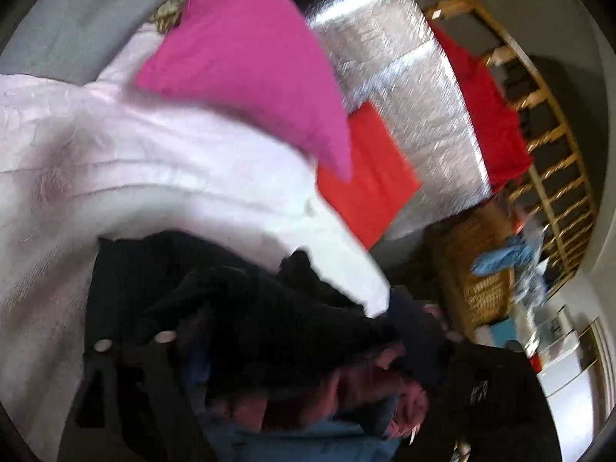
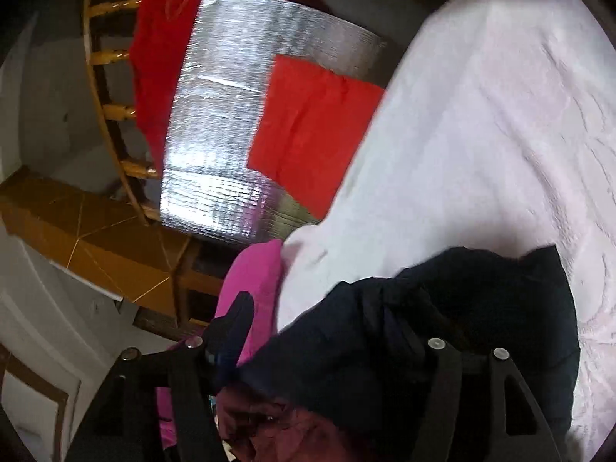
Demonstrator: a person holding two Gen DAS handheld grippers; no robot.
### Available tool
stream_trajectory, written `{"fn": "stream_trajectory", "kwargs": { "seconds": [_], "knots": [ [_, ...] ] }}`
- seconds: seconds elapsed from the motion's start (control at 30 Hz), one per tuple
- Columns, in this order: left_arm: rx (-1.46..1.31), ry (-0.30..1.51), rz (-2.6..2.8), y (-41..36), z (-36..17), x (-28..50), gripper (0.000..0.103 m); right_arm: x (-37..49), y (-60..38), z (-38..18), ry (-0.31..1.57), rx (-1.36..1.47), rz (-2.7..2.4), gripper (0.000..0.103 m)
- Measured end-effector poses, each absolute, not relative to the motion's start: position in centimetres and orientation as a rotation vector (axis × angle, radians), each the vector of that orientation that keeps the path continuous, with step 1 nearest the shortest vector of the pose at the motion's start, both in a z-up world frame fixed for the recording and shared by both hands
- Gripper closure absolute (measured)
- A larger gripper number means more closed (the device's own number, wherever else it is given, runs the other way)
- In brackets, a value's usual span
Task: Fold large clothes
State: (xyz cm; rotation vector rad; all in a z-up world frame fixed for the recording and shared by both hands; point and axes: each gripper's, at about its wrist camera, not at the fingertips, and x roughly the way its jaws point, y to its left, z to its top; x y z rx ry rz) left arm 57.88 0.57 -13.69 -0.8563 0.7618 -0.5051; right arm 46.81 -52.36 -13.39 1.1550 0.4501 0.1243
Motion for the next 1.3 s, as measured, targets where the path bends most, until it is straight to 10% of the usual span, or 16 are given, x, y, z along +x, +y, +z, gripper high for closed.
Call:
{"fn": "stream_trajectory", "kwargs": {
  "seconds": [0.43, 0.6, 0.87, 1.3],
  "knots": [
    [-0.820, 0.658, -0.462, 2.3, -10.4, 53.1, 0.014, 43.1, -48.6, -7.4, 0.373, 0.847, 0.114, 0.029],
    [-0.609, 0.826, -0.260, 0.2, -12.4, 52.2, 0.014, 45.1, -43.6, -9.8, 0.636, 0.682, 0.169, 0.060],
    [-0.427, 1.064, -0.034, 0.3, -19.1, 53.1, 0.009, 48.6, -39.3, -15.2, 0.893, 0.548, 0.032, 0.065],
    [-0.449, 0.869, -0.168, 0.3, -13.7, 54.2, 0.009, 49.2, -39.0, -11.2, 0.750, 0.627, 0.174, 0.063]
  ]
}}
